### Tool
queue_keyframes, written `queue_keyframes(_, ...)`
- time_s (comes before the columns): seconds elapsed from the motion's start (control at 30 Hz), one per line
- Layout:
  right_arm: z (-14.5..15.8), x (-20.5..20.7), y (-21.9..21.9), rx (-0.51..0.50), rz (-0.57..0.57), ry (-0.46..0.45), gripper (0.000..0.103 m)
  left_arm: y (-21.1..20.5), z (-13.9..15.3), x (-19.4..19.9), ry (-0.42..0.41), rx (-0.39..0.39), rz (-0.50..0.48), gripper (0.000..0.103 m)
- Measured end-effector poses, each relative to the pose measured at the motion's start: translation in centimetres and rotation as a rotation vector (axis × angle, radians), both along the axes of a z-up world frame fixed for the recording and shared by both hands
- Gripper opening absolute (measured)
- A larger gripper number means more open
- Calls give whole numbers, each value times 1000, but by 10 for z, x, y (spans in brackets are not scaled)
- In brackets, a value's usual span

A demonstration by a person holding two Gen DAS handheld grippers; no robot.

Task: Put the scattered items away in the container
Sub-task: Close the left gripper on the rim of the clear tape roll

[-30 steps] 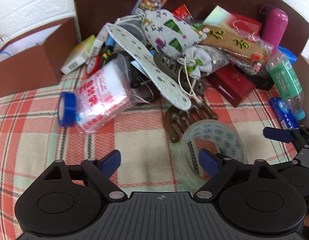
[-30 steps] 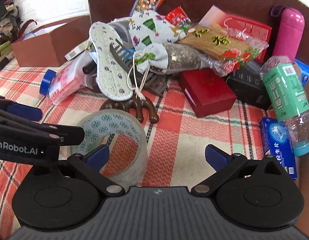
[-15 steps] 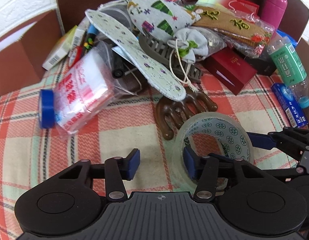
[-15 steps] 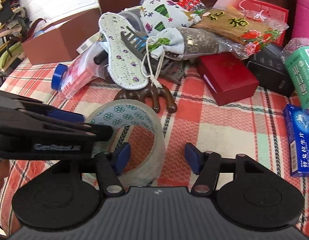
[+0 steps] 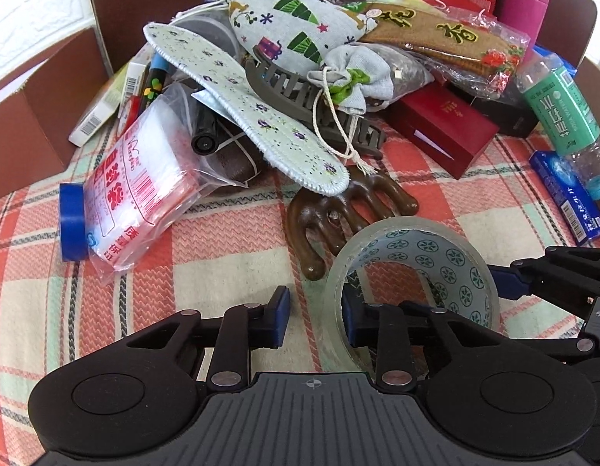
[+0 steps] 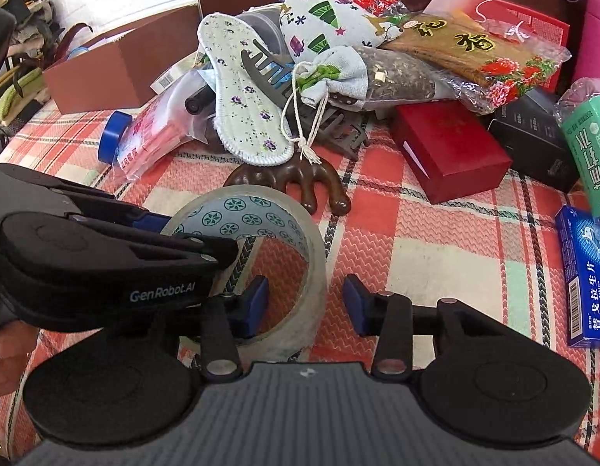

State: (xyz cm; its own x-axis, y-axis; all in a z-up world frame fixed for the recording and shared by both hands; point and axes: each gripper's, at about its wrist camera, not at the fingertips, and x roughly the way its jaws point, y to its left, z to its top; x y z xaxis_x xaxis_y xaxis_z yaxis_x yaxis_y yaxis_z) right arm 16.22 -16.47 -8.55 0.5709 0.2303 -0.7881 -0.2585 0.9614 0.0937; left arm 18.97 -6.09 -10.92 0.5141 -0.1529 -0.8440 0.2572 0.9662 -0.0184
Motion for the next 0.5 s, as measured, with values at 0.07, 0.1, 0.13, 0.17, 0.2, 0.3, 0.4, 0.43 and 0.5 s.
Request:
queue_keyframes(0.07,-1,0,-1,3,0,-2,48,-1,0,-1,-6,2,6,25)
queue_keyframes(0.1,-2,-1,-1,8,0,-6,48,-1,0,-1,-10,5,7,25)
queue_keyframes(0.13,-3,-2,-2,10,-1,-11,48,-2,-1,-2,-15,7,8,25)
queue_keyframes(0.17,-4,-3,-2,12,-2,-17,48,-1,-1,-3,-18,6,8,24)
queue_keyframes(0.2,-4,-4,-2,14,-3,-22,49,-1,-1,-3,-21,4,9,24)
queue_keyframes(0.3,-4,-4,-2,22,-5,-26,50,-1,0,-5,-26,-13,11,15)
queue_keyframes(0.4,1,-7,3,4,1,-34,36,-2,3,-10,-29,-14,13,7)
queue_keyframes(0.43,4,-9,6,-7,4,-38,33,-1,5,-14,-31,-9,12,6)
queue_keyframes(0.5,9,-16,10,-28,15,-53,32,3,8,-21,-31,-14,17,6)
